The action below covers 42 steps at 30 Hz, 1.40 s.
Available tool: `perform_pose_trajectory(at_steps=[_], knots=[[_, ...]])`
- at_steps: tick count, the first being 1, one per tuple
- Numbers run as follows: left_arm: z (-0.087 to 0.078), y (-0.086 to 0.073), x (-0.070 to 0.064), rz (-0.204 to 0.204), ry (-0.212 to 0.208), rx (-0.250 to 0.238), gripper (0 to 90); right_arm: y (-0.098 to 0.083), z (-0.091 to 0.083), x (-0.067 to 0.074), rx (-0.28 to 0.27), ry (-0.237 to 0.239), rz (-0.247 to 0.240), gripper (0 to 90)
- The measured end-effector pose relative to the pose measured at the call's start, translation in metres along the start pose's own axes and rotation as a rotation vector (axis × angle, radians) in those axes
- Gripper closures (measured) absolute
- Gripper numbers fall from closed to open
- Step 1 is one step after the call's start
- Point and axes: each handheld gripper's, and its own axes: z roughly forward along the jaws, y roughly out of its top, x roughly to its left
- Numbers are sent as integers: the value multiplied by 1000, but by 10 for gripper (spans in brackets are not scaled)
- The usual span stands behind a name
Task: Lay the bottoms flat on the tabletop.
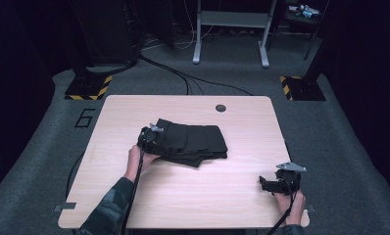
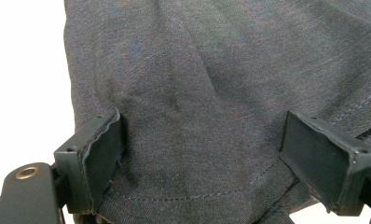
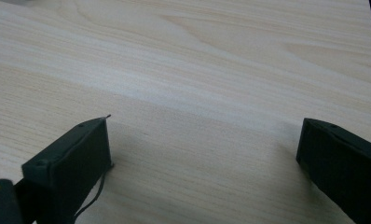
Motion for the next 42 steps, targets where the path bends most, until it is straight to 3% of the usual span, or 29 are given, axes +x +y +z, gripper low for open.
perform_pose_trajectory(at_steps=[17, 32, 38, 42], knots=[[-11, -10, -37, 2, -7, 2, 135, 0, 0, 0, 1, 1, 1, 19], [-20, -20, -77, 17, -42, -11, 131, 0, 0, -1, 0, 5, -3, 20], [-35, -16, -71, 41, -53, -33, 68, 0, 0, -1, 0, 6, -3, 20], [-49, -13, -71, 86, -62, -67, 31, 0, 0, -1, 0, 5, -2, 20]])
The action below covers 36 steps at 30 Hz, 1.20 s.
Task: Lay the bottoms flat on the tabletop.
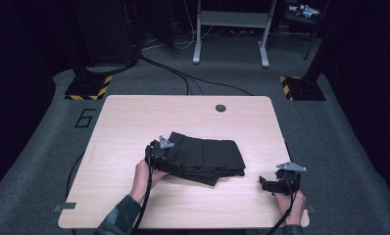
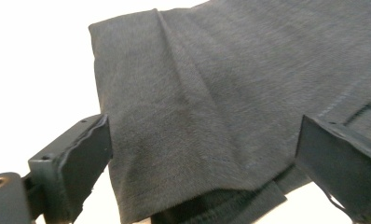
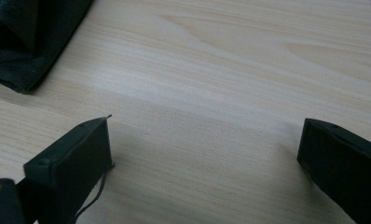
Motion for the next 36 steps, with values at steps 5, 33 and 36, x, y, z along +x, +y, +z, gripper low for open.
perform_pose_trajectory(at_steps=[5, 33, 36], knots=[[-6, 7, -12, 60, -34, -33, 2, 0, 0, 0, 0, 0, 0, 20], [57, 31, -88, 364, -235, 46, 347, 0, 0, 0, 1, 0, 5, 21], [56, 32, -85, 356, -283, 46, 488, 0, 0, 0, 1, -1, 6, 21]])
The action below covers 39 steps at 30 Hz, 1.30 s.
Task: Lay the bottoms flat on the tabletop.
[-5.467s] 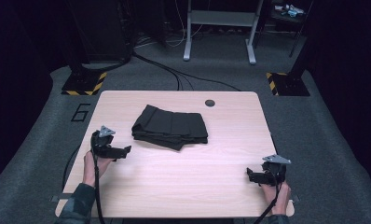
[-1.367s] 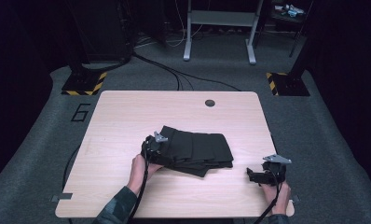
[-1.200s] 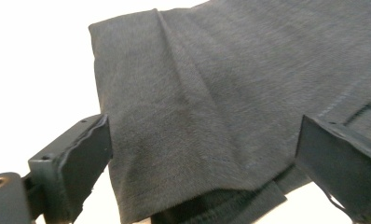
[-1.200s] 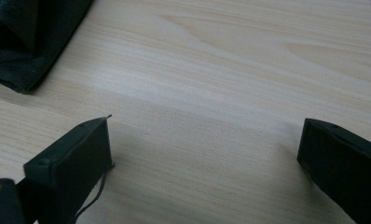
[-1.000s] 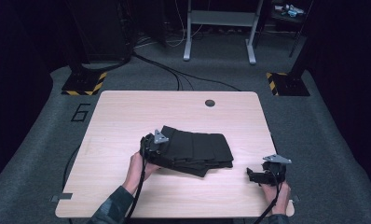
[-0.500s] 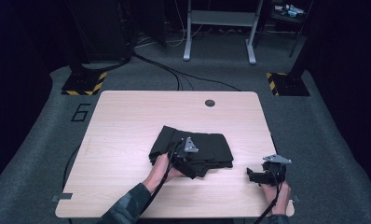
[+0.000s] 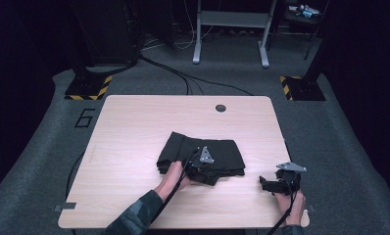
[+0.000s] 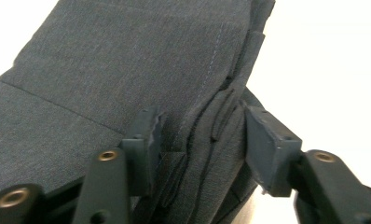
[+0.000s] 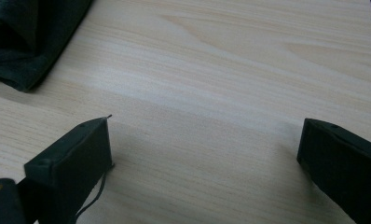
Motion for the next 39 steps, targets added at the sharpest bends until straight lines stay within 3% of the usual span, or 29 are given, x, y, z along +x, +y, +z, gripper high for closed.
perform_pose_trajectory(at_steps=[7, 10, 19, 26, 35, 39], knots=[[-2, 0, 5, -14, -34, -18, 688, 0, 0, 0, 0, 0, 1, 22], [-5, 1, 7, -23, -25, -35, 743, 0, 0, 0, -3, -1, -4, 23], [-17, 6, 11, -26, -8, -68, 760, 0, 0, 0, -3, -1, -4, 24], [-34, 11, 20, -54, 12, -120, 762, 0, 0, 0, -3, -1, -3, 24], [-59, 8, 35, -108, 71, -191, 763, 0, 0, 0, -3, -1, -3, 24], [-69, 7, 41, -113, 93, -211, 763, 0, 0, 0, -3, -1, -2, 23]])
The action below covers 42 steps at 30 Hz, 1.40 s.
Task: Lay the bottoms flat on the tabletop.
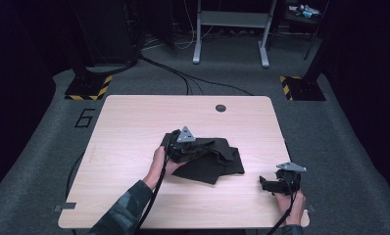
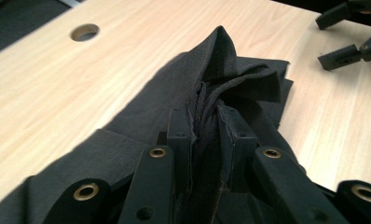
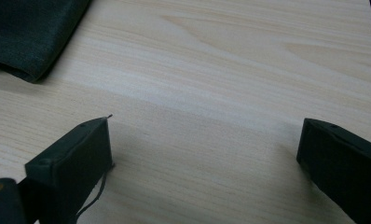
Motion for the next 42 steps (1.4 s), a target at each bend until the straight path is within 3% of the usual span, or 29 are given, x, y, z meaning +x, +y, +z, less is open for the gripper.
perform_pose_trajectory(at_steps=[11, 24, 42], knots=[[-23, -1, 15, -20, 52, -38, 763, 0, 0, 0, 0, -2, 2, 24], [-55, -12, 36, -87, 130, -110, 761, 0, 0, 0, 0, -2, 3, 24], [-101, -40, 67, -177, 246, -161, 759, 0, 0, 0, 0, -3, 3, 24]])
